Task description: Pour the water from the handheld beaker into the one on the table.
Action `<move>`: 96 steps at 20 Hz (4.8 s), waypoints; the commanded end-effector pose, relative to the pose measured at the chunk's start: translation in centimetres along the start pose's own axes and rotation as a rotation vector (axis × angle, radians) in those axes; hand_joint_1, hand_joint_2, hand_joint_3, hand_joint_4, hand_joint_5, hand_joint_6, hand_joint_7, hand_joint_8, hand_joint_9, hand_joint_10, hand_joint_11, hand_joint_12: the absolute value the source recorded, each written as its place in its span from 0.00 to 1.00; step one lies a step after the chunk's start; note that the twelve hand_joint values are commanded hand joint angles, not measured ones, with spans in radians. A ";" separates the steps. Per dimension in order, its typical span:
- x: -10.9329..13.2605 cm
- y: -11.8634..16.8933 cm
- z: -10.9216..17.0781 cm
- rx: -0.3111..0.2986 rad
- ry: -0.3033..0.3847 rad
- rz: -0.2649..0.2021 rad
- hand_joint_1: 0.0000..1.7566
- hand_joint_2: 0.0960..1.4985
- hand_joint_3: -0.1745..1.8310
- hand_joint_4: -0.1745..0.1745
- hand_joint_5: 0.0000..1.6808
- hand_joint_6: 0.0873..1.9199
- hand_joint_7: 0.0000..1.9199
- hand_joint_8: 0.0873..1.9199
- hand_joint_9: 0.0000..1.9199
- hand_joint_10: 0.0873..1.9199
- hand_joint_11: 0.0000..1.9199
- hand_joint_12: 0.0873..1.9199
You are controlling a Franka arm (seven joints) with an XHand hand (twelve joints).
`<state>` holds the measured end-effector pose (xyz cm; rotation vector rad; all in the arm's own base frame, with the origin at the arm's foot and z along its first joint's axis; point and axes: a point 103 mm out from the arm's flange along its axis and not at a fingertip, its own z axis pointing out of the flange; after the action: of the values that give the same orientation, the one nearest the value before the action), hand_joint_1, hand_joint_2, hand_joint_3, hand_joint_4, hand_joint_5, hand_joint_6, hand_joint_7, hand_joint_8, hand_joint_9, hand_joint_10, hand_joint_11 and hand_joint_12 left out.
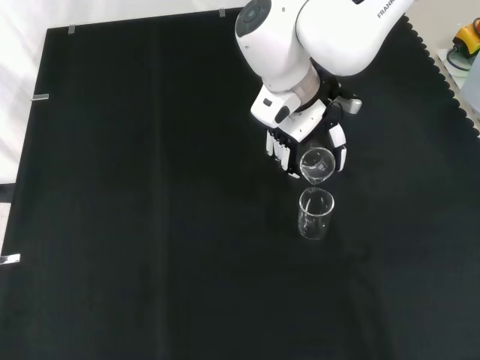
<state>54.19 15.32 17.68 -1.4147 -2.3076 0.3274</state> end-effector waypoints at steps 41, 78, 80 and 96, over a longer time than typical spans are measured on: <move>3.3 0.7 -0.4 0.141 -0.251 0.141 0.82 0.24 0.59 0.00 0.72 0.42 0.75 0.26 0.70 0.43 0.47 0.44; 5.3 0.8 -1.9 0.234 -0.389 0.160 0.82 0.24 0.60 0.00 0.71 0.43 0.74 0.28 0.70 0.44 0.47 0.43; 5.4 0.7 -2.1 0.237 -0.394 0.161 0.82 0.24 0.60 0.00 0.71 0.43 0.74 0.28 0.70 0.44 0.47 0.43; 6.2 0.2 -2.7 0.252 -0.457 0.173 0.82 0.24 0.60 0.00 0.71 0.43 0.74 0.28 0.70 0.44 0.48 0.43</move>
<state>53.20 20.82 21.27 -1.5294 -2.3695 1.0311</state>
